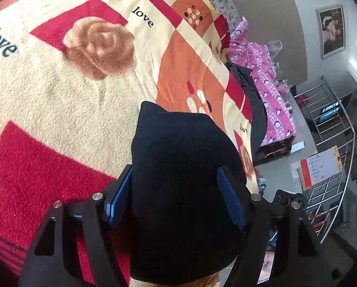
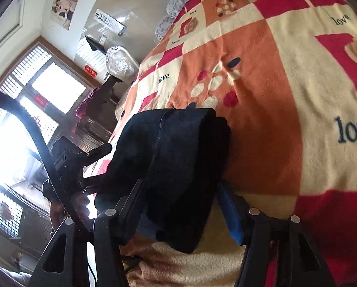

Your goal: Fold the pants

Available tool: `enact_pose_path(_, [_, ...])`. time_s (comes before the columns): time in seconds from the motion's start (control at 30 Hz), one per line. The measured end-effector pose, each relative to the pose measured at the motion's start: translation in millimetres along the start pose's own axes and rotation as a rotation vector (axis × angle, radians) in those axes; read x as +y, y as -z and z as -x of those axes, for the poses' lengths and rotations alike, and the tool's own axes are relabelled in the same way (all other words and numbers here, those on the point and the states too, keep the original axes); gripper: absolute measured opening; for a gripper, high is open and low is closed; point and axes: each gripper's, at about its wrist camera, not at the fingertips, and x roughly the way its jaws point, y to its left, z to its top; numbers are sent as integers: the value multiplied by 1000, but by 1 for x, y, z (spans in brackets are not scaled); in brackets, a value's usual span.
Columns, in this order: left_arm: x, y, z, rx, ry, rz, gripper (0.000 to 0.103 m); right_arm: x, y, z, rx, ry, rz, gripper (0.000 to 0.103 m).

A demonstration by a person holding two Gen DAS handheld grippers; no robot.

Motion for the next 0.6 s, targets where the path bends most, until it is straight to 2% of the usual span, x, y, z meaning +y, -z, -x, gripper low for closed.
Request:
enact_pose_path(0.03, [-3, 1, 1, -9, -33, -17, 60, 1, -1, 0, 0, 14, 10, 52])
enact_pose_path(0.07, [-8, 3, 4, -34, -77, -43, 45, 4, -1, 0, -7, 22, 27, 43])
enact_pose_path(0.1, [-13, 6, 6, -49, -99, -74, 38, 9, 1, 4, -28, 39, 71, 38])
enact_pose_path(0.17, [-28, 9, 7, -84, -162, -155, 34, 19, 1, 11, -54, 72, 148, 28])
enact_pose_path(0.2, [-37, 6, 5, -96, -183, -194, 34, 21, -1, 15, -69, 81, 167, 27])
enact_pose_path(0.27, [-48, -9, -2, -109, -171, -220, 34, 19, -15, 19, -93, 101, 179, 26])
enact_pose_path(0.37, [-58, -45, -28, -94, -155, -255, 34, 0, -55, 18, -119, 111, 143, 26])
enact_pose_path(0.5, [-58, -76, -74, -47, -249, -299, 35, -38, -102, -6, -69, 154, 103, 26])
enact_pose_path(0.53, [-57, -76, -84, -43, -293, -324, 37, -48, -106, -16, -32, 150, 80, 27])
enact_pose_path(0.6, [-59, -69, -87, -92, -333, -374, 46, -68, -107, -18, -47, 86, -1, 32])
